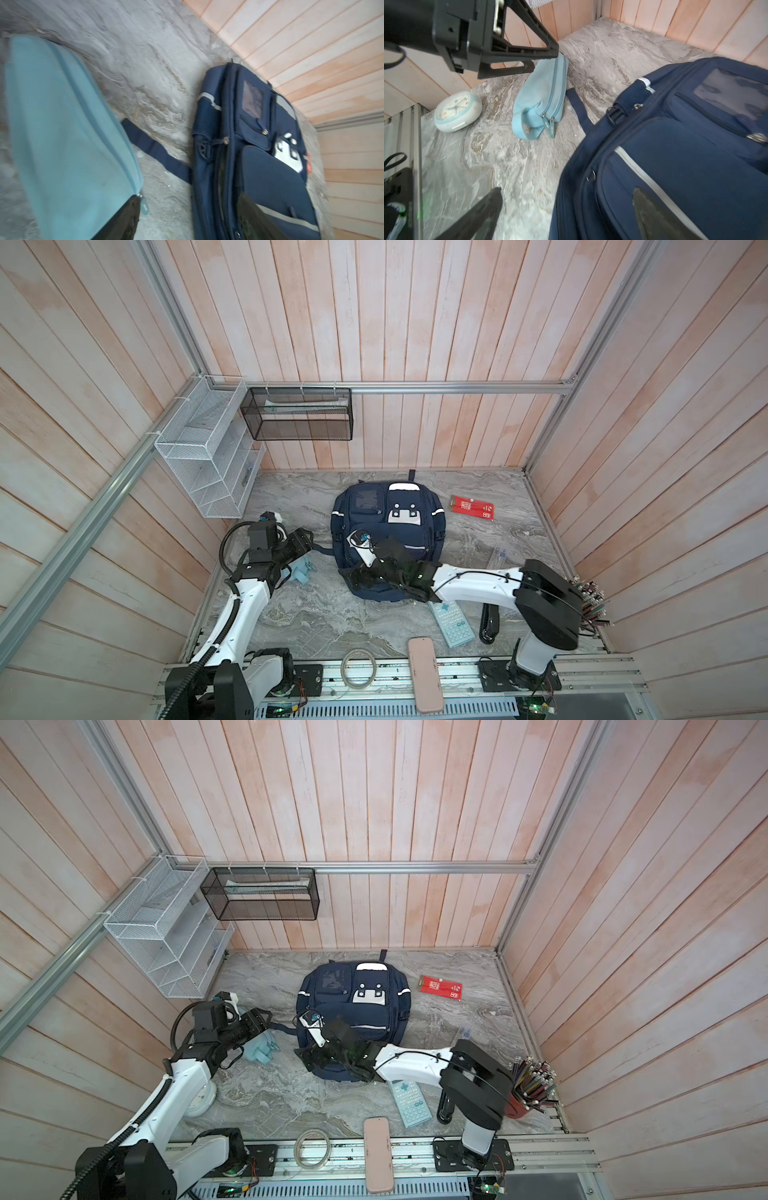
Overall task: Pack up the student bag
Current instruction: 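Grasp the light-teal pencil case with the right gripper and lift it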
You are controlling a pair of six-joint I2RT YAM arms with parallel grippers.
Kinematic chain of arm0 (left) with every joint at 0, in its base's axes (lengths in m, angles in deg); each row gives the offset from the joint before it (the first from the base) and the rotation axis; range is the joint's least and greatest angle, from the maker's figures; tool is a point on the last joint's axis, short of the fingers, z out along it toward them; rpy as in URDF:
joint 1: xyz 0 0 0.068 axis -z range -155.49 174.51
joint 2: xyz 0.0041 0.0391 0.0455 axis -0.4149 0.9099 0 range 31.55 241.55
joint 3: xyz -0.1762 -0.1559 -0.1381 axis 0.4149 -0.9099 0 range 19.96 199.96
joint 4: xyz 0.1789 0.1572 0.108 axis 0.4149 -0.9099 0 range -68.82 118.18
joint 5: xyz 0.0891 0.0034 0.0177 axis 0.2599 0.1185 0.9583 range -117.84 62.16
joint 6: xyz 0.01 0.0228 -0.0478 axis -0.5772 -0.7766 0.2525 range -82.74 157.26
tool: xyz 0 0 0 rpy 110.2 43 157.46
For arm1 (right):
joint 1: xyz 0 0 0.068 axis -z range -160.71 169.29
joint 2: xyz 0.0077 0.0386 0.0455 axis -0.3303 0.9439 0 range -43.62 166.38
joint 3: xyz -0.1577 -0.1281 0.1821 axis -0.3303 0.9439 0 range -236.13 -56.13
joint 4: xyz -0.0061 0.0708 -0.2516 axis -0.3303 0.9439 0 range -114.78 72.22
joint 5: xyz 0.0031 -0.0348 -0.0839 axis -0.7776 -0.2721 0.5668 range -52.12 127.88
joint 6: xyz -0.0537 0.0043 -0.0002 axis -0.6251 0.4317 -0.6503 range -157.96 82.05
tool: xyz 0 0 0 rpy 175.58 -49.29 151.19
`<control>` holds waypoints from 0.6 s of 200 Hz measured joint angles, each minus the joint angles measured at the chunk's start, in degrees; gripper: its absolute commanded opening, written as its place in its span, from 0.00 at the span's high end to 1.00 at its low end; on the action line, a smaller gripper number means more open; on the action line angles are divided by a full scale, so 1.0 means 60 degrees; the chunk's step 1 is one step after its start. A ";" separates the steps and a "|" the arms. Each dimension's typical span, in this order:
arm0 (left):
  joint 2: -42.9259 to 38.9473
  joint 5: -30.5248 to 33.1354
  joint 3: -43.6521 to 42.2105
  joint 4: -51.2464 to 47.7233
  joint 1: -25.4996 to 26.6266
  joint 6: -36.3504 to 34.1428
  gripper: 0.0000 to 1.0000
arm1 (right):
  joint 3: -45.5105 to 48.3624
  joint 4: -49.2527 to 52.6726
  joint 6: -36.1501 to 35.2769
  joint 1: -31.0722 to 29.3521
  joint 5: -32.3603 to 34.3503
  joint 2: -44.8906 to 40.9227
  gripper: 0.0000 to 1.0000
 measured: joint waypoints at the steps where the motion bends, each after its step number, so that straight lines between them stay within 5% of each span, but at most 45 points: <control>1: 0.0004 0.0004 0.0000 -0.0004 -0.0022 -0.0007 0.26 | -0.0080 -0.0029 0.0004 0.0000 0.0007 0.0095 0.02; 46: 0.0193 -0.0138 -0.0076 0.0463 -0.1053 0.0026 0.31 | -0.2244 -0.0386 0.0372 -0.0076 -0.0572 0.2579 0.08; 120: 0.1439 -0.0608 -0.1792 0.2302 -0.1209 0.0954 0.34 | -0.5555 -0.0288 0.0430 -0.0273 -0.1198 0.5351 0.11</control>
